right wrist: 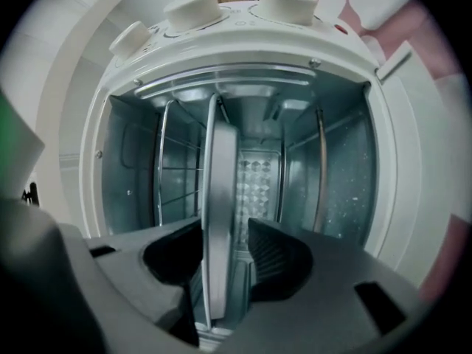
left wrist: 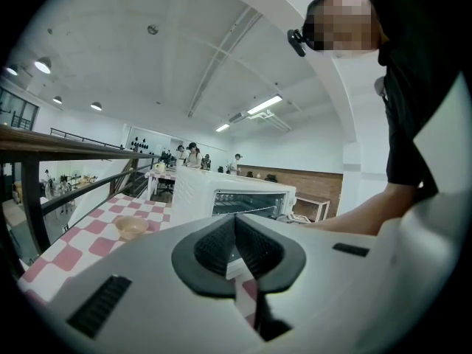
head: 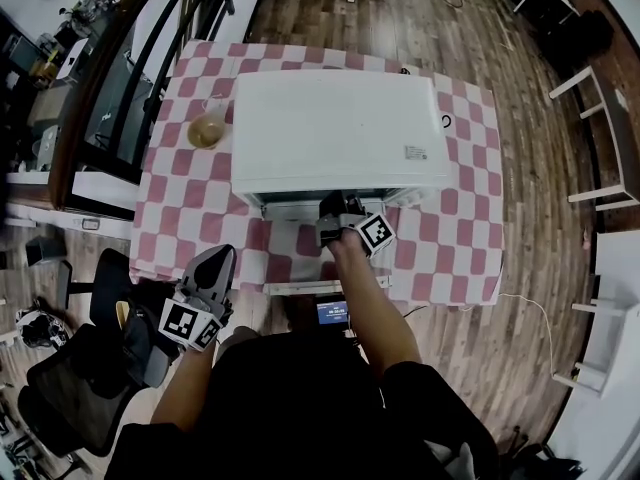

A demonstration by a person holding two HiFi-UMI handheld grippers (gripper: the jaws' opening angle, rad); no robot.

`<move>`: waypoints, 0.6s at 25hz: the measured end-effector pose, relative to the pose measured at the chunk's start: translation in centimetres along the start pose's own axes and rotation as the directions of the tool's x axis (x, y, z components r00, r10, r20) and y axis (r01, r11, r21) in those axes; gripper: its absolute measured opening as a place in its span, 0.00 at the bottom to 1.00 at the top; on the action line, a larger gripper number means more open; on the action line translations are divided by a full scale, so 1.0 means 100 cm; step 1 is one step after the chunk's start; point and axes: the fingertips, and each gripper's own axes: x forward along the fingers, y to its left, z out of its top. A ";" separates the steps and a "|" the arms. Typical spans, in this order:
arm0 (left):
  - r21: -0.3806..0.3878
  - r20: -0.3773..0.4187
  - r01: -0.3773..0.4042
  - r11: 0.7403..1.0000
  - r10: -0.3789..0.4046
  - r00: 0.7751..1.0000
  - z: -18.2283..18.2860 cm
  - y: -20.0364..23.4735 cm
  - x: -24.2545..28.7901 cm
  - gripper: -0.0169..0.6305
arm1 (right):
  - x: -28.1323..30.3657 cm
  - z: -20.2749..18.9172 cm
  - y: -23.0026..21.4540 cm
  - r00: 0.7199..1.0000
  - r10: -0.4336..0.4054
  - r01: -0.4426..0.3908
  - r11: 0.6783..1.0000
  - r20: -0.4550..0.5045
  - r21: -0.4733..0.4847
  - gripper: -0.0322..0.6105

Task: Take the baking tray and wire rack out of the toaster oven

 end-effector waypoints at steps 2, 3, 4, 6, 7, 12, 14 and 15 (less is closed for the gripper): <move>-0.001 -0.001 0.001 1.000 -0.001 1.000 -0.001 -0.001 0.000 0.01 | 0.001 0.000 0.003 1.000 0.020 -0.020 1.000 -0.002 0.004 0.30; -0.001 -0.002 0.001 1.000 -0.001 1.000 -0.001 -0.001 -0.001 0.01 | 0.001 0.000 0.004 1.000 0.025 -0.025 1.000 -0.003 0.003 0.29; -0.002 -0.002 -0.001 1.000 0.001 1.000 -0.001 -0.001 -0.001 0.01 | 0.002 0.000 0.005 1.000 0.030 -0.030 1.000 -0.004 0.000 0.27; -0.005 -0.002 -0.003 1.000 0.003 1.000 -0.002 0.000 -0.003 0.01 | 0.002 0.000 0.007 0.999 0.037 -0.037 0.999 -0.002 0.002 0.23; -0.005 -0.002 -0.003 1.000 0.003 1.000 -0.002 0.000 -0.003 0.01 | 0.002 0.000 0.007 0.999 0.038 -0.038 0.999 -0.001 0.004 0.23; -0.016 -0.009 -0.006 1.000 0.006 1.000 -0.004 -0.001 -0.004 0.01 | 0.002 0.001 0.005 1.000 0.029 -0.029 0.999 0.003 0.022 0.22; -0.023 -0.004 -0.011 1.000 0.011 1.000 -0.005 -0.001 -0.005 0.01 | 0.000 0.000 0.005 1.000 0.024 -0.025 0.999 0.011 0.042 0.21; -0.026 0.000 -0.014 1.000 0.014 1.000 -0.005 -0.001 -0.005 0.01 | -0.001 0.000 0.005 1.000 0.022 -0.023 0.999 0.014 0.050 0.21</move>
